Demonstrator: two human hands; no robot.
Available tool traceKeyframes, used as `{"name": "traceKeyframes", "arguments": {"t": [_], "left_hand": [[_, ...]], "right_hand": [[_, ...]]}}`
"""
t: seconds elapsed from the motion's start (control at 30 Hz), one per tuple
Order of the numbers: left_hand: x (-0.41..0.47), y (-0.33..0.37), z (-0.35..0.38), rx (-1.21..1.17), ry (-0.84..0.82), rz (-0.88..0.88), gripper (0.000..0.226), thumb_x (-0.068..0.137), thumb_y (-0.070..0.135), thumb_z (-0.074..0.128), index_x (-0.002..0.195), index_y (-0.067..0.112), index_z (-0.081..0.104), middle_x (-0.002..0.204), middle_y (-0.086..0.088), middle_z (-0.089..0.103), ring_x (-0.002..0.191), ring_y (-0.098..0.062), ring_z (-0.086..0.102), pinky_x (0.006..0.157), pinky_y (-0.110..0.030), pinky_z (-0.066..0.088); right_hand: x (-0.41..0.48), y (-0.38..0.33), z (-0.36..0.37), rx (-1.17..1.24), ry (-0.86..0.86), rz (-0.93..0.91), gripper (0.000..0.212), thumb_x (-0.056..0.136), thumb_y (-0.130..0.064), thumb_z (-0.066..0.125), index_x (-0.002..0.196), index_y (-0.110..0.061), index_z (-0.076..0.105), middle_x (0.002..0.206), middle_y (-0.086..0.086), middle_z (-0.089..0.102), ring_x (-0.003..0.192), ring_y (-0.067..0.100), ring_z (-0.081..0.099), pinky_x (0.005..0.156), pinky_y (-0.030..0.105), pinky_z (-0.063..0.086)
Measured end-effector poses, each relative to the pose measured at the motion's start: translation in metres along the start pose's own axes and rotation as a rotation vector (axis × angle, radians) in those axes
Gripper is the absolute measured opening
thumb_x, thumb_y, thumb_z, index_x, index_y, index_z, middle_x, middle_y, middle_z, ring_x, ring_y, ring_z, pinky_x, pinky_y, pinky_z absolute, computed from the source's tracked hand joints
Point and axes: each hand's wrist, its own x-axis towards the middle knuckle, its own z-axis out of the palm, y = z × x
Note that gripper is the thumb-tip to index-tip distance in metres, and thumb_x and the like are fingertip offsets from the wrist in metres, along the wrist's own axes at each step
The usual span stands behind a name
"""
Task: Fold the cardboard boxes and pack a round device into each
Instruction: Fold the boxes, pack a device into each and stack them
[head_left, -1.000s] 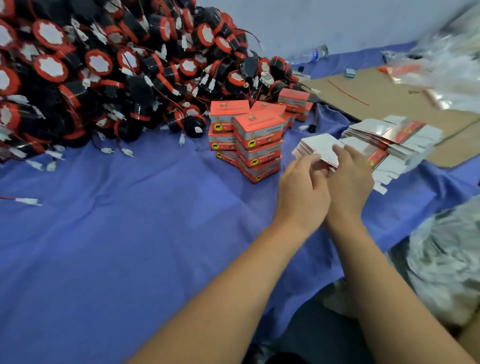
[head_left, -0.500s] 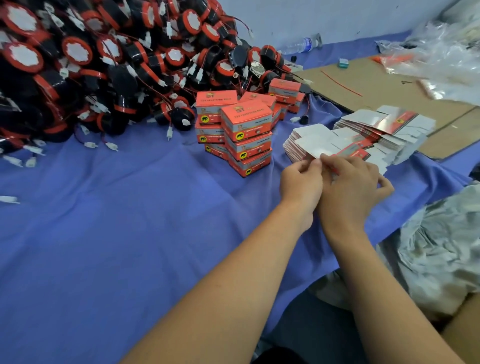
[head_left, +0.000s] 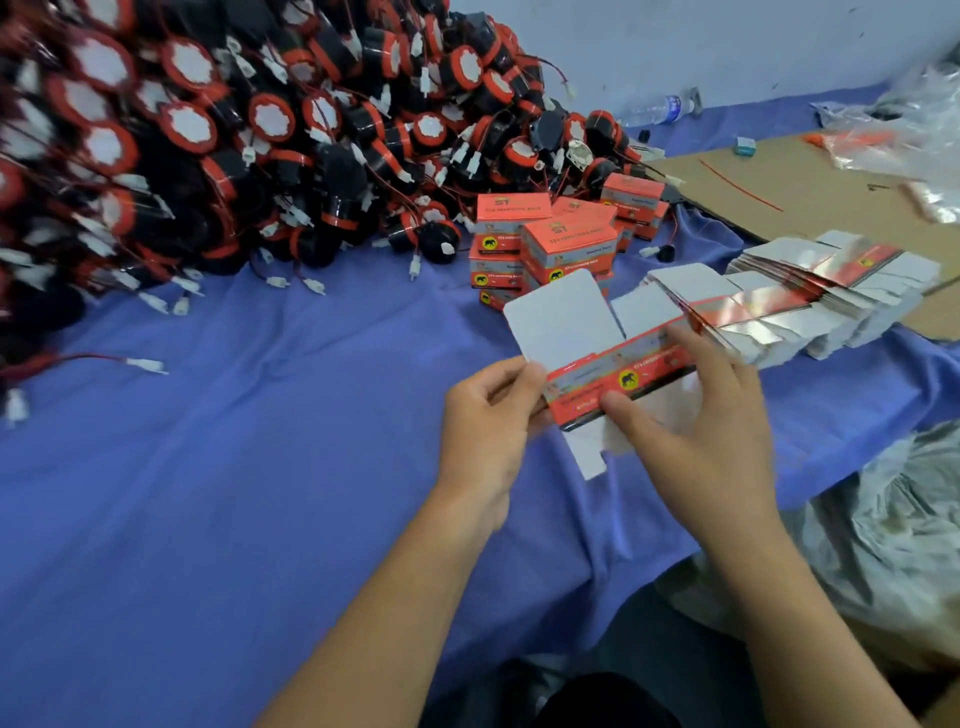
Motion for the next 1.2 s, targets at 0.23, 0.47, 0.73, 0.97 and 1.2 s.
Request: {"name": "traceKeyframes", "arguments": {"t": [0.23, 0.47, 0.73, 0.97, 1.2], "left_hand": [[-0.024, 0.017, -0.08, 0.04, 0.149, 0.04, 0.014, 0.102, 0.012, 0.062, 0.106, 0.008, 0.074, 0.098, -0.003, 0.08, 0.087, -0.014, 0.077, 0.072, -0.019, 0.058], [-0.054, 0.033, -0.162, 0.029, 0.491, 0.186, 0.009, 0.096, 0.01, 0.07, 0.103, 0.015, 0.074, 0.088, -0.004, 0.08, 0.073, -0.012, 0.076, 0.061, -0.017, 0.055], [-0.086, 0.045, -0.241, 0.175, 0.659, 0.294, 0.02, 0.102, 0.014, 0.063, 0.106, 0.027, 0.077, 0.102, 0.006, 0.08, 0.094, -0.01, 0.076, 0.077, -0.018, 0.058], [-0.099, 0.029, -0.273, 0.341, 0.539, 0.312, 0.042, 0.107, 0.0, 0.046, 0.139, 0.024, 0.058, 0.137, 0.006, 0.066, 0.129, -0.011, 0.061, 0.113, -0.037, 0.046], [-0.1, 0.027, -0.273, 0.209, 0.542, 0.357, 0.025, 0.107, 0.009, 0.053, 0.123, 0.021, 0.066, 0.119, 0.0, 0.076, 0.114, -0.017, 0.07, 0.095, -0.029, 0.055]], "right_hand": [[-0.027, -0.036, 0.038, 0.369, -0.119, 0.117, 0.059, 0.079, -0.028, 0.088, 0.13, -0.038, 0.061, 0.111, -0.021, 0.068, 0.101, -0.008, 0.062, 0.085, 0.022, 0.051], [-0.062, -0.08, 0.096, 0.482, -0.32, 0.064, 0.026, 0.091, -0.024, 0.077, 0.113, -0.036, 0.076, 0.094, -0.029, 0.074, 0.093, -0.005, 0.07, 0.087, 0.028, 0.058], [-0.096, -0.122, 0.155, 0.608, -0.588, 0.014, 0.042, 0.102, -0.007, 0.047, 0.11, -0.034, 0.078, 0.097, -0.024, 0.076, 0.094, -0.005, 0.07, 0.075, 0.011, 0.052], [-0.102, -0.118, 0.167, 0.645, -0.67, -0.181, 0.05, 0.101, -0.002, 0.052, 0.133, -0.036, 0.068, 0.118, -0.015, 0.075, 0.111, 0.007, 0.07, 0.096, 0.03, 0.054], [-0.105, -0.115, 0.168, 0.692, -0.618, -0.158, 0.048, 0.1, -0.009, 0.06, 0.138, -0.038, 0.064, 0.117, -0.015, 0.074, 0.1, 0.005, 0.07, 0.09, 0.019, 0.054]]}}
